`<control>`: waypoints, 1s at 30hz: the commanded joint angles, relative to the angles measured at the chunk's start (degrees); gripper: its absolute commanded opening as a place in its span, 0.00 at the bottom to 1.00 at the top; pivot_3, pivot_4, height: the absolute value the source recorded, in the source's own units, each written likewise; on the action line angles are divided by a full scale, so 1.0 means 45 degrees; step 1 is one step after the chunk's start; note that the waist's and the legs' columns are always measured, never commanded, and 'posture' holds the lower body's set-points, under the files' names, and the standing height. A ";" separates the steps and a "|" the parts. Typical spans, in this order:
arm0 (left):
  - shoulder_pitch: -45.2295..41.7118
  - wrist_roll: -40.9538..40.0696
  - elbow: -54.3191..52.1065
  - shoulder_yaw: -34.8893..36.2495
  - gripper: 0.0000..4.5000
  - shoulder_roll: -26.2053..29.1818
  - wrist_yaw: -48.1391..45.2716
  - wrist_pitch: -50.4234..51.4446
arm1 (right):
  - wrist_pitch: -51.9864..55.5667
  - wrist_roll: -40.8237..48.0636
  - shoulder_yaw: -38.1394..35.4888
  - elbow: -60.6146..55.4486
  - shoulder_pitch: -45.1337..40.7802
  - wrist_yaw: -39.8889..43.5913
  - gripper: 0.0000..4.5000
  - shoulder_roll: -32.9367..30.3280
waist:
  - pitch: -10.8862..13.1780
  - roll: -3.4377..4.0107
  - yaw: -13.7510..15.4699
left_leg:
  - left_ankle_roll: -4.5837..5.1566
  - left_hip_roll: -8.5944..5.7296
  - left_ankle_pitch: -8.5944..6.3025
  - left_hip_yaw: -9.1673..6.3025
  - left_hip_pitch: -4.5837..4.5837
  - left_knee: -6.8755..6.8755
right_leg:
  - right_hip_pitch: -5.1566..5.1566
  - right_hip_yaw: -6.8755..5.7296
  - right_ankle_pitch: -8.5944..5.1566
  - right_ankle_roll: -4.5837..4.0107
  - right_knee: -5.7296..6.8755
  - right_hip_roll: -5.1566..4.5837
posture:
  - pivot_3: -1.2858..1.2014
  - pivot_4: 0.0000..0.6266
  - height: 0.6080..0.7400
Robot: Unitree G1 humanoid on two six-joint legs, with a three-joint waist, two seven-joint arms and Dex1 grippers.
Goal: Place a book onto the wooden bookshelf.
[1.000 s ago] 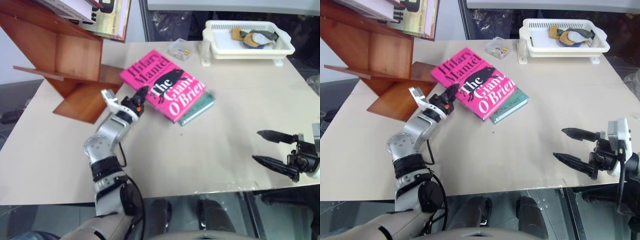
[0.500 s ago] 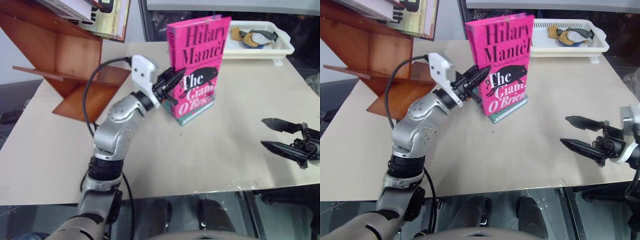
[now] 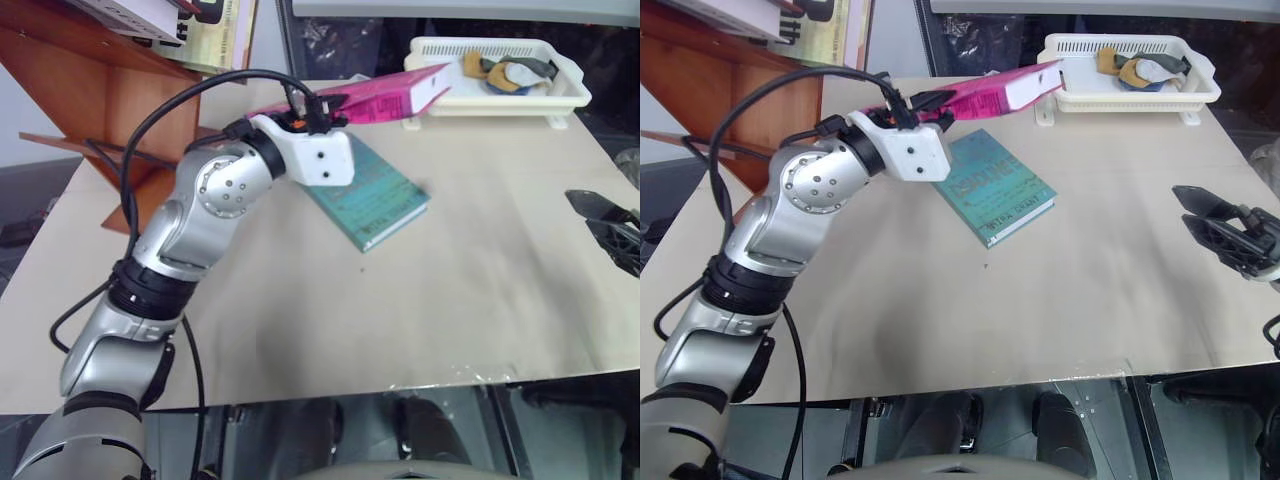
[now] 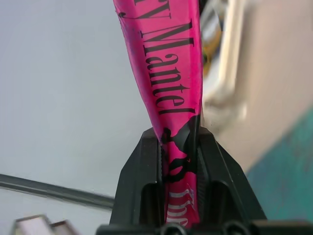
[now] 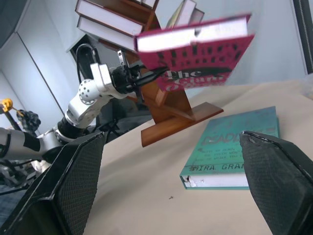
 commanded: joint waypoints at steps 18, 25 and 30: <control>0.1291 -0.5889 -0.1991 0.4725 0.07 0.4757 -0.7120 -0.1676 | -0.1995 -0.2301 0.2297 0.4236 -0.3724 0.1391 1.00 0.0489 | 0.0037 0.0046 -0.0323 | -0.0001 0.0000 0.0001 -0.0004 -0.0004 0.0000 | -0.0013 -0.0007 0.0000 0.0000 0.0013 0.0009 | 0.52 0.24 1.00; 0.2012 -0.6369 -0.1773 0.6121 0.07 0.6020 -0.7968 -0.2188 | -0.2420 -0.2365 0.2829 0.4967 -0.4272 0.1391 1.00 0.0364 | 0.0047 0.0057 -0.0371 | 0.0009 0.0004 -0.0005 -0.0004 0.0000 0.0001 | -0.0012 -0.0011 0.0000 0.0000 0.0018 0.0030 | 0.52 0.24 1.00; 0.2207 -0.6778 -0.1302 0.7054 0.07 0.6747 -0.8346 -0.2410 | -0.2576 -0.2364 0.3051 0.5258 -0.4471 0.1391 1.00 0.0318 | 0.0051 0.0064 -0.0376 | 0.0004 0.0004 -0.0002 -0.0002 -0.0001 0.0000 | -0.0013 -0.0010 -0.0001 0.0000 0.0016 0.0031 | 0.52 0.24 1.00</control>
